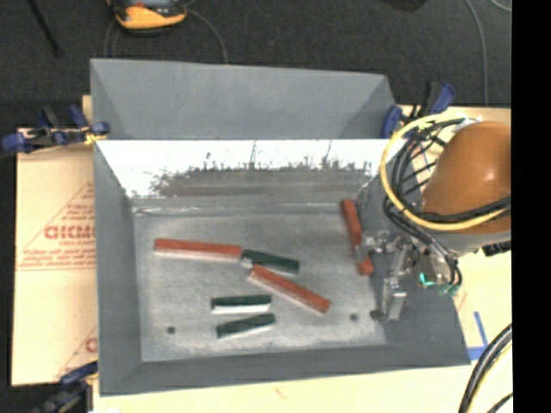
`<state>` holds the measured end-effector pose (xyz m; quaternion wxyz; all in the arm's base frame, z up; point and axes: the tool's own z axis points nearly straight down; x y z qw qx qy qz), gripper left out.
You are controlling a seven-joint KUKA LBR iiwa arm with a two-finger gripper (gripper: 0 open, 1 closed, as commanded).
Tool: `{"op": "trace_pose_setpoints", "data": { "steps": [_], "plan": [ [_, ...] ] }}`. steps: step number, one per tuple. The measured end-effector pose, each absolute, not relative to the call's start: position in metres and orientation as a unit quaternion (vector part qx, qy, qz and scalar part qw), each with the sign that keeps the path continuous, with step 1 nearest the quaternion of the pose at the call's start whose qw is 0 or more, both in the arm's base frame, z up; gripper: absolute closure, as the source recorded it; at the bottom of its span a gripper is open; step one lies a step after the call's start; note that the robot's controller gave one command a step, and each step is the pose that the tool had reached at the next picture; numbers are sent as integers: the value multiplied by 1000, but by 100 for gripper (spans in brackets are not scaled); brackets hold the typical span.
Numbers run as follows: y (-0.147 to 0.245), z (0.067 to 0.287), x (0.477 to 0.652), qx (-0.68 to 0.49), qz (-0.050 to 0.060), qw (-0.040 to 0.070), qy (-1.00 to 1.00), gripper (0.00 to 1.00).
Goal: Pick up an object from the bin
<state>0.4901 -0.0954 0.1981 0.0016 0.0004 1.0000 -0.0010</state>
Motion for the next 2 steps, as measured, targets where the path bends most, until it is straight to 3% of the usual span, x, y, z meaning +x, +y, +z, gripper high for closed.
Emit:
{"op": "trace_pose_setpoints", "data": {
  "steps": [1, 2],
  "plan": [
    [-66, 146, 494, 7, -1, 5, 1000, 0],
    [-81, 91, 519, 83, 1, 4, 997, 0]
  ]
}}
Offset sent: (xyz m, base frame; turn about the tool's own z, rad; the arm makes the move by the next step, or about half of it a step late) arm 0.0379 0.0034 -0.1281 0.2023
